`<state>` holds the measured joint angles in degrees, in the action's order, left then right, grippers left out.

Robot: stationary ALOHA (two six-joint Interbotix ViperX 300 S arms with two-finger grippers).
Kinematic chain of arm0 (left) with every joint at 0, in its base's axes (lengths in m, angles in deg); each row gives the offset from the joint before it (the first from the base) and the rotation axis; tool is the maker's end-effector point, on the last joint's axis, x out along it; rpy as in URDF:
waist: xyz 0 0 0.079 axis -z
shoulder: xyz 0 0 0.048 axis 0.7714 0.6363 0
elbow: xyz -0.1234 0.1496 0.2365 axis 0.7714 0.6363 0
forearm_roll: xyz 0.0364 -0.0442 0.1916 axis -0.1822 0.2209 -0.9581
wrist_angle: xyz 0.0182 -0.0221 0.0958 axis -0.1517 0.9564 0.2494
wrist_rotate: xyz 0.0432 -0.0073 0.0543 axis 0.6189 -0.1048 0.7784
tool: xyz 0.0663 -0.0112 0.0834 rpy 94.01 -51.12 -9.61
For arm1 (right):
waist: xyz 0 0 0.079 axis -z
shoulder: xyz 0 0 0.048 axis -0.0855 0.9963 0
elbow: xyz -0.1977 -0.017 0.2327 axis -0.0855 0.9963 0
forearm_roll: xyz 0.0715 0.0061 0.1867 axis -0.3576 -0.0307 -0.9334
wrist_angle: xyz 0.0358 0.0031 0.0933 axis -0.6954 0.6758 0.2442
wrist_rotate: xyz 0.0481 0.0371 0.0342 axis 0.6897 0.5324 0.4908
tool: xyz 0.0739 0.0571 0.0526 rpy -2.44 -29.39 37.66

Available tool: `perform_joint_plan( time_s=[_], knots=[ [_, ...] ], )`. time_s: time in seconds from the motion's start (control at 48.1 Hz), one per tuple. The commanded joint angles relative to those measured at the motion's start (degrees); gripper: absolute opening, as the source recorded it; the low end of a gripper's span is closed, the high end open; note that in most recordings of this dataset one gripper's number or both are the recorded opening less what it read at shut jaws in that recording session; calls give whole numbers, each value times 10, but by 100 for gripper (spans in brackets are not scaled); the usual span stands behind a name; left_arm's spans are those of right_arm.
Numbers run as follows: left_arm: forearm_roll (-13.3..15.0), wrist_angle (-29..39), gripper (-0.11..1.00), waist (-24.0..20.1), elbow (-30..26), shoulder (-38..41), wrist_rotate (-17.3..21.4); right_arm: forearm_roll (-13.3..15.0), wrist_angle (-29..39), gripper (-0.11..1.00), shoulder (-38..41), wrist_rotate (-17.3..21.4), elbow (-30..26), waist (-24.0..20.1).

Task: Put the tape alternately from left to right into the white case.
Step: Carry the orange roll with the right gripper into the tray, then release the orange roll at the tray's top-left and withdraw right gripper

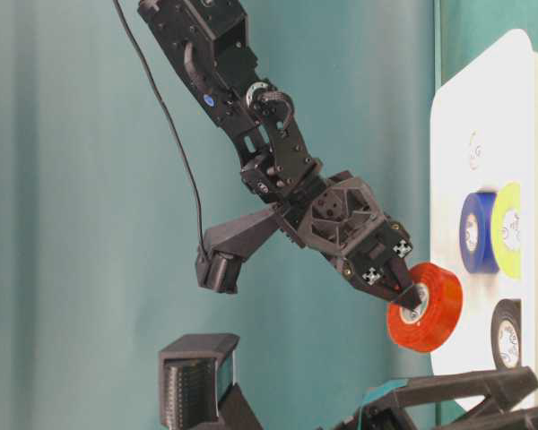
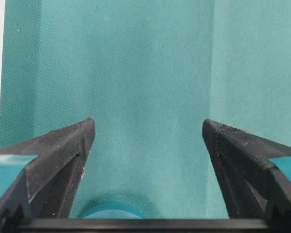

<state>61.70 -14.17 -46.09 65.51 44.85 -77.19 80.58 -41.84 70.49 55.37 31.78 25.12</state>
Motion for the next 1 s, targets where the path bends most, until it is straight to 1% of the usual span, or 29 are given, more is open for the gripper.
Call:
perform_joint_plan(
  time_s=[0.0, 0.27, 0.312, 0.374, 0.416, 0.582, 0.644, 0.686, 0.977],
  knots=[
    [1, -4, 99, 2, -4, -13, 0, 1, -5, 2, -13, -1, -15, 0],
    [1, -4, 99, 2, -4, -13, 0, 1, -6, 2, -14, 0, -14, -3],
    [1, -4, 99, 2, -4, -13, 0, 1, -6, 6, -14, 0, -14, -5],
    [1, -4, 98, 1, -4, -14, 0, 1, -6, 17, -14, 0, -13, -10],
    [1, -4, 99, 1, -6, -14, 0, 1, -4, 27, -14, 0, -14, -13],
    [1, -4, 98, 2, -6, -14, -1, 1, 1, 76, -14, 1, -11, -15],
    [1, -4, 98, 2, -6, -14, -1, 1, 3, 89, -14, 1, -10, -17],
    [1, -4, 99, 1, -6, -14, -1, 1, 3, 91, -14, 1, -9, -17],
    [1, -4, 98, 1, -7, -14, -1, 1, 3, 91, -14, 1, -7, -21]
  ],
)
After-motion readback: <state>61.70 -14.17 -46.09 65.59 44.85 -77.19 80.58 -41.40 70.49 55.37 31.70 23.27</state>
